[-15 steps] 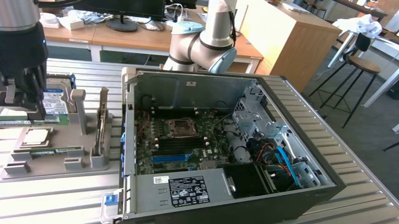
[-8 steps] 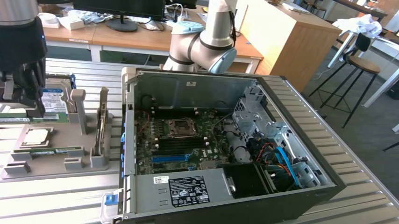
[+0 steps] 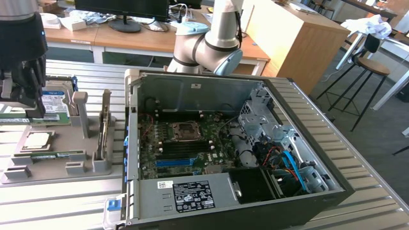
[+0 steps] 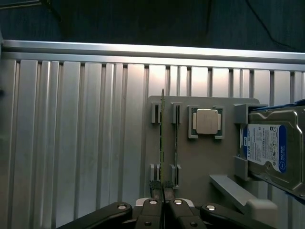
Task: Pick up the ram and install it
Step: 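Pick up the ram and move it above insertion slot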
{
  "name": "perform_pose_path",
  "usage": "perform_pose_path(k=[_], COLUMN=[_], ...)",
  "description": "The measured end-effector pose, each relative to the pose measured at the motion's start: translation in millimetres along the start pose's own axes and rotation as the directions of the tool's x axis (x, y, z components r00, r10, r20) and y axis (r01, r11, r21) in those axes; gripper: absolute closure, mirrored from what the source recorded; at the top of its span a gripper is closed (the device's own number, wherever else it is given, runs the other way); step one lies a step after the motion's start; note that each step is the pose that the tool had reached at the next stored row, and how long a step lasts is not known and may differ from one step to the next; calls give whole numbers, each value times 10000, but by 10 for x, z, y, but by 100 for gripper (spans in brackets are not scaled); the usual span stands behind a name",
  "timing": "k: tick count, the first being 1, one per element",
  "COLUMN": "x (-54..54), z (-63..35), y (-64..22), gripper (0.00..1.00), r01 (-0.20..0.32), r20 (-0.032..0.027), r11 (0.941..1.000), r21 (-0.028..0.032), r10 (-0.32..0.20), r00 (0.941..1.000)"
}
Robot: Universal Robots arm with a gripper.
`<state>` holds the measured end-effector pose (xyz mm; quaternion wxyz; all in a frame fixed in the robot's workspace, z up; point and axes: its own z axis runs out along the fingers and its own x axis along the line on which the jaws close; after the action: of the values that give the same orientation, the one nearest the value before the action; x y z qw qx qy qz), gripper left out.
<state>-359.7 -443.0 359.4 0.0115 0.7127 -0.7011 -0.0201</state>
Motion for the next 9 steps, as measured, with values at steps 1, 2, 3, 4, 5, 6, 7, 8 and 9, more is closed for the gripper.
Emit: perform_pose_path(k=[1, 2, 3, 4, 5, 6, 7, 8, 9], x=[0, -1, -1, -1, -2, -2, -1, -2, -2], z=[-15, -29, -44, -58, -72, -85, -99, -114, -128], y=[1, 1, 1, 2, 2, 3, 3, 4, 4], gripper=[89, 89, 89, 89, 89, 89, 89, 89, 89], r01=[0, 0, -1, -1, -1, -2, -1, 0, 0], r20=[1, 0, 0, 0, 0, 0, 0, 1, 0], r11=[10000, 10000, 10000, 10000, 10000, 10000, 10000, 10000, 10000], r21=[1, 1, 0, 0, 1, 1, 1, 1, 1], r10=[0, 0, 1, 1, 1, 2, 1, 0, 0], r00=[10000, 10000, 10000, 10000, 10000, 10000, 10000, 10000, 10000])
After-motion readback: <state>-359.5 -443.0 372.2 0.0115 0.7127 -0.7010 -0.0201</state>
